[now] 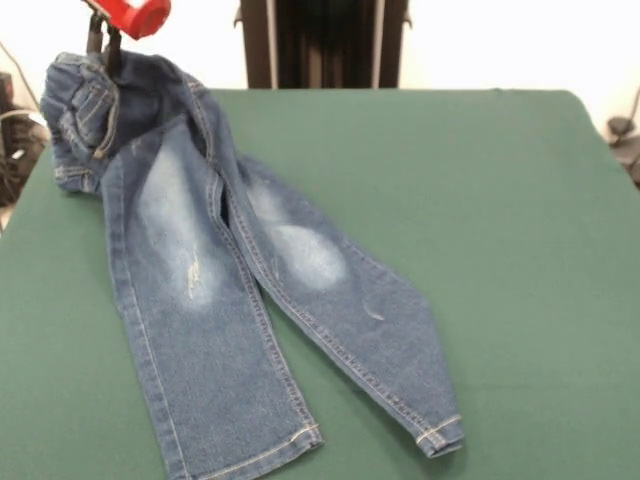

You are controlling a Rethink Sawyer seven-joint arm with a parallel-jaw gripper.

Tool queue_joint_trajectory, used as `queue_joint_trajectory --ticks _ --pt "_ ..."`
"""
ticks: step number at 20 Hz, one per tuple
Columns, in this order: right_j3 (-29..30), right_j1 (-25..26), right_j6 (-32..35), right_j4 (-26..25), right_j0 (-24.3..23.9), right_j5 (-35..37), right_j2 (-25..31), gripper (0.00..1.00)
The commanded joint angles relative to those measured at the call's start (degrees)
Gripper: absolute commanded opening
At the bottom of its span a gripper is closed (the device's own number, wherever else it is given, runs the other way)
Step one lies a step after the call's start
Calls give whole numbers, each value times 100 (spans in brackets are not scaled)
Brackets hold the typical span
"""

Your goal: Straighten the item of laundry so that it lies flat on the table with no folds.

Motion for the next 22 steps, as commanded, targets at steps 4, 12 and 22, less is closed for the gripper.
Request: queue_joint_trajectory --ticks 4,12,22 --pt "1014 -902 -743 -804 -1254 -1443 1673 0" --pt "713 -910 -282 -1368 -1213 -1524 1673 0" --pt "554 -791 116 -1619 -1120 -1731 1569 0"
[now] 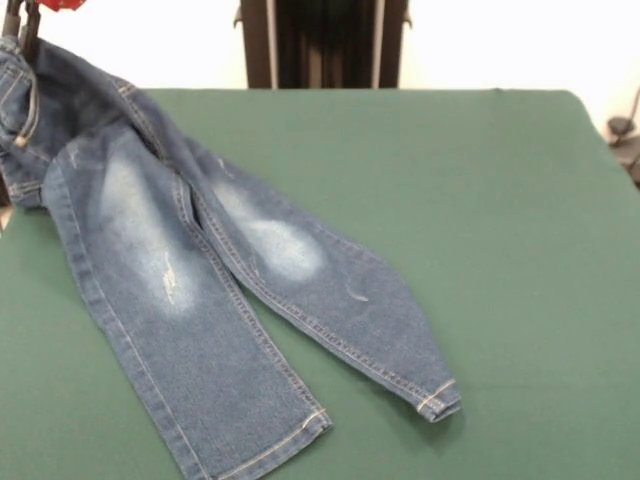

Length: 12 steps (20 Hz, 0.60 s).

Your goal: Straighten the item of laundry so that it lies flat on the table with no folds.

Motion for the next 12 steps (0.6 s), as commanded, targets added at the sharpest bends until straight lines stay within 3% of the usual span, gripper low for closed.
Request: queue_joint_trajectory --ticks 1,12 --pt "121 20 206 -243 219 -454 650 100" --pt "99 39 204 -228 246 -482 621 100"
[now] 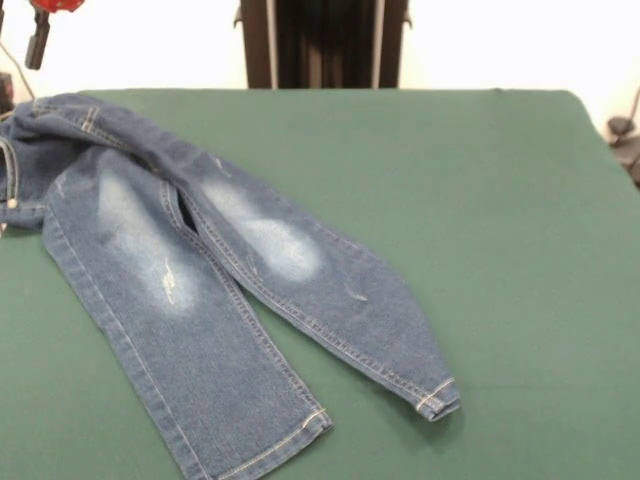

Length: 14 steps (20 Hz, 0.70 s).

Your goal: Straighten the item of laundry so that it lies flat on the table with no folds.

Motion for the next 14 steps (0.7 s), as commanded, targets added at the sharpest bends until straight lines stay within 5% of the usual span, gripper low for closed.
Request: queue_joint_trajectory --ticks 1,14 --pt "94 46 220 -169 245 -251 606 100" --pt "461 -317 167 417 128 791 887 100"
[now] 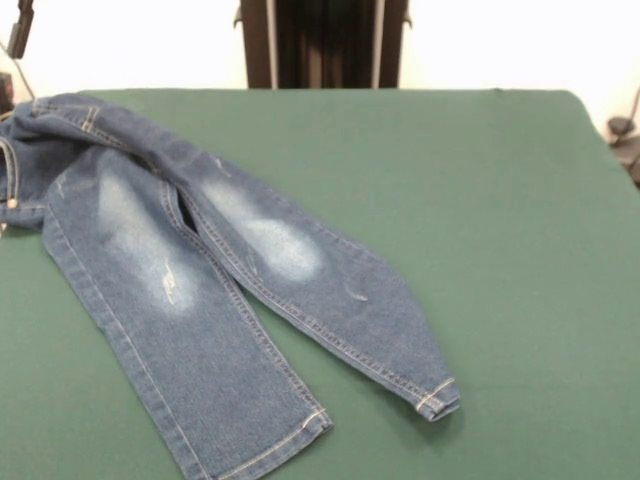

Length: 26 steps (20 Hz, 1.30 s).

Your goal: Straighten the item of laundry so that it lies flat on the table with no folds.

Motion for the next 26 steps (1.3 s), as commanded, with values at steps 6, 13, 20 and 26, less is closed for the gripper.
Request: queue_joint_trajectory --ticks 6,13,20,26 --pt "660 -111 154 572 74 1000 979 100" --pt "1044 -160 -164 884 -432 1165 1697 100" --pt "970 -42 -68 1018 -624 1458 1873 100" --pt "1142 -52 -73 1173 -788 1605 2093 100"
